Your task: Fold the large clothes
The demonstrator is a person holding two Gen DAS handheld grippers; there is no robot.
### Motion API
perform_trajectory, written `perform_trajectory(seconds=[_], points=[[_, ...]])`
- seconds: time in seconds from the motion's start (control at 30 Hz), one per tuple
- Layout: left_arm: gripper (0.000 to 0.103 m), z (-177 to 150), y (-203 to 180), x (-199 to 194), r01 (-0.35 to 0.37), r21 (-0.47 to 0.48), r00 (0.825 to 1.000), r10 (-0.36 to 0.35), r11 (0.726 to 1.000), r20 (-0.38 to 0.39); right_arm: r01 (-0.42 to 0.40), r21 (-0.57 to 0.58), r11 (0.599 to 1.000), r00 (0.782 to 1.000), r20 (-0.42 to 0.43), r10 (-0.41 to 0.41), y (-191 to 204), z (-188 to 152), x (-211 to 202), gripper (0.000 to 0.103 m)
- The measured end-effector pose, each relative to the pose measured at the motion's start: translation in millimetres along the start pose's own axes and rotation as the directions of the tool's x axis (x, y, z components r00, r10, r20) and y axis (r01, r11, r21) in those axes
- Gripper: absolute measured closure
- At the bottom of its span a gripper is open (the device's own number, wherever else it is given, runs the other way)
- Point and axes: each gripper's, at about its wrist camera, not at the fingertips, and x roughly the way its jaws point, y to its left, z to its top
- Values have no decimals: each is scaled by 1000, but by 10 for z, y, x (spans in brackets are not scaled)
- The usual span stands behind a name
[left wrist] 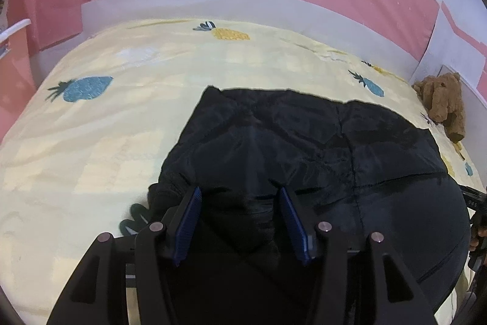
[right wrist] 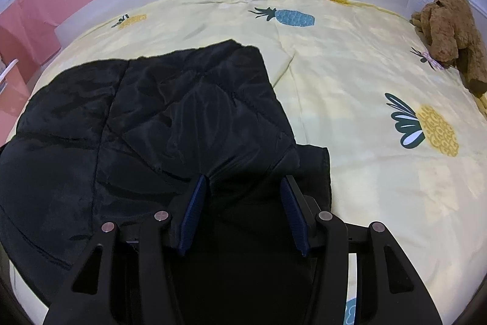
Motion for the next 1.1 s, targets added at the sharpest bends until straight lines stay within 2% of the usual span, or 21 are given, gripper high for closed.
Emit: perform_trajectory(seconds=[0.13,0.2,0.27,0.33,0.47,0.57,0.63,0.73,0.9,1.1], points=[[50,34,16,-414,22,-11,997,-21,1000,73,-6,15,1000,997,77,5,-38,-7,-380,51],[50,0,101,-660,10,-12,994,-9,1000,113,-25,13,1000,993,112,24,-58,-88,-595,49],[50,-56,224,-801,-11,-21,993,14,1000,121,-35,6,999,993,115,34,-75,-158,-678,42],[50,-111,303,-830,-21,-32,994,24,999,105,-43,5,999,994,101,43,-94,-231,-687,42],[50,-220,368,-719,-38,-23,998,39,999,57,-55,12,998,996,69,54,-93,-345,-595,42],[52,-216,399,-560,-15,-44,1000,16,999,23,-62,28,998,997,55,61,-138,-324,-499,41],[52,-214,424,-370,-11,-61,1000,10,998,-17,-53,40,998,998,20,53,-193,-313,-378,32],[52,-247,450,-164,17,-100,999,-22,995,-49,-86,92,992,996,-25,89,-314,-325,-195,27],[51,-178,442,-16,31,-114,997,-39,993,-69,-103,125,987,993,-40,109,-409,-293,-67,27],[46,-69,450,112,35,-119,992,-48,992,-112,-144,178,973,985,-71,158,-500,-225,99,26]])
